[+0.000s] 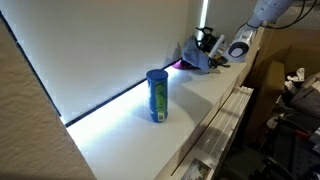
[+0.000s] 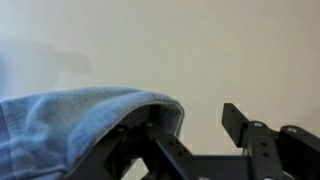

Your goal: Pick up the cap from the blue container and put it by the window.

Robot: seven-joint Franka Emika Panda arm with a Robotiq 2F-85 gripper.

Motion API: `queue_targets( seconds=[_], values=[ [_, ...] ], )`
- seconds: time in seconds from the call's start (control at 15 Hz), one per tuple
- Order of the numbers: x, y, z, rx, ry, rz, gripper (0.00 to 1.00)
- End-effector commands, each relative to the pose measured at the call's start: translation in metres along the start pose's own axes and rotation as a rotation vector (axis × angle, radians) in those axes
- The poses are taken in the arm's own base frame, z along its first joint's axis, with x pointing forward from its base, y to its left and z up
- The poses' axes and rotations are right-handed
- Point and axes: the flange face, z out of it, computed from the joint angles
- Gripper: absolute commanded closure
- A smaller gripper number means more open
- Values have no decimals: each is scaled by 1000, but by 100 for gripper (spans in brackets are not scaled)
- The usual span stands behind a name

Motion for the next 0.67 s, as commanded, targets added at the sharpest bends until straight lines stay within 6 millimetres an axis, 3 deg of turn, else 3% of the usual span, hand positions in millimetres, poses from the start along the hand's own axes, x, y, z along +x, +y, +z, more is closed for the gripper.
queue_targets(
  seconds=[0.0,0.13,0.2,0.33,0.6],
  values=[
    [2,0,-1,0,1,0,33],
    [3,-1,-3,-1,4,-2,33],
    [3,-2,-3,-1,4,-2,8],
    [-3,-13,-3,-55,44,-111,2],
    [-38,-58,5,-166,71,-277,0]
  ],
)
